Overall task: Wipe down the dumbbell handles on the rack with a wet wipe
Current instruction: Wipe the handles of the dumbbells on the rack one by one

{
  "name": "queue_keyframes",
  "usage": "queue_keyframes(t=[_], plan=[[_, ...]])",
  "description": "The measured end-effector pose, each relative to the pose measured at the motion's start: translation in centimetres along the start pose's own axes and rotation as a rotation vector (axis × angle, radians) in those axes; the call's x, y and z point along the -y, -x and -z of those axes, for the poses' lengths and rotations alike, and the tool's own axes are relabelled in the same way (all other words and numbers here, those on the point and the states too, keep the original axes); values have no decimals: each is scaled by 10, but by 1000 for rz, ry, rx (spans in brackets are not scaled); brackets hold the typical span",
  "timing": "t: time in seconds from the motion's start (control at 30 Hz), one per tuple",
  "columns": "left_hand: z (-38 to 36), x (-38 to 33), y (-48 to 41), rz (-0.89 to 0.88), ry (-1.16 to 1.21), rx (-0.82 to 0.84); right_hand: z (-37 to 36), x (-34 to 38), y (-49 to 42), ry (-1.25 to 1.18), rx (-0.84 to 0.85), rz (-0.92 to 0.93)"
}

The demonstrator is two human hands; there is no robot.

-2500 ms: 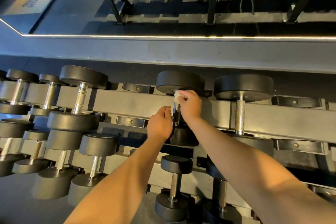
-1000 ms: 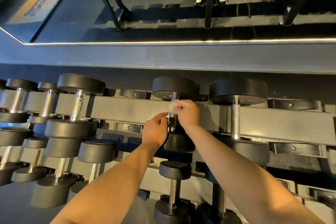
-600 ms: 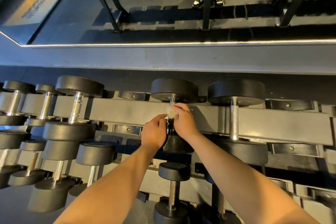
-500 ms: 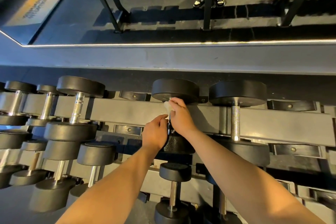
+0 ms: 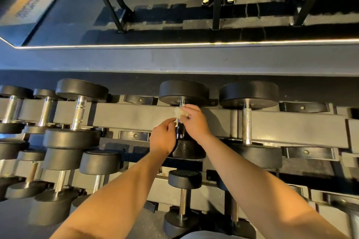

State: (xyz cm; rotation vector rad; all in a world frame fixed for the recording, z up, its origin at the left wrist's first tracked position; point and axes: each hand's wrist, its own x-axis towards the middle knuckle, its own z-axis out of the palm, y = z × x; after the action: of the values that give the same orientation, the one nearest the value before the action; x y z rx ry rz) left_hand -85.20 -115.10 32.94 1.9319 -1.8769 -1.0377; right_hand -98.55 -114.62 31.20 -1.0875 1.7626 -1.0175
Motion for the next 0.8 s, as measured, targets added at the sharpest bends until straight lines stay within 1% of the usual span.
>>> queue_keyframes(t=[0.07, 0.13, 0.23, 0.33, 0.4, 0.43, 0.5, 0.53, 0.6, 0.73, 0.77, 0.8], plan=[[1, 0, 0, -2, 4, -3, 0, 1, -7, 5, 1, 11], [1, 1, 0, -5, 15, -3, 1, -2, -6, 37, -7, -24], [0, 2, 2, 1, 33, -1, 4, -11, 12, 9, 52, -79], [0, 2, 2, -1, 28, -1, 5, -16, 20, 61, 85, -104], [0, 1, 2, -3, 23, -3, 5, -11, 11, 13, 31, -79], [1, 0, 2, -5, 27, -3, 5, -8, 4, -6, -26, -67], [2, -1, 3, -14, 34, -4, 1, -3, -8, 11, -126, -54], [3, -2, 4, -14, 30, -1, -3, -2, -10, 29, -140, -58], [3, -3, 4, -9, 14, 9, -7, -6, -7, 97, -90, -64], [5, -7, 6, -35, -38, 27, -3, -16, 8, 247, 127, -117], [6, -7, 7, -35, -40, 28, -3, -15, 9, 254, 131, -131], [6, -8, 8, -30, -39, 28, -3, -12, 8, 226, 95, -139]])
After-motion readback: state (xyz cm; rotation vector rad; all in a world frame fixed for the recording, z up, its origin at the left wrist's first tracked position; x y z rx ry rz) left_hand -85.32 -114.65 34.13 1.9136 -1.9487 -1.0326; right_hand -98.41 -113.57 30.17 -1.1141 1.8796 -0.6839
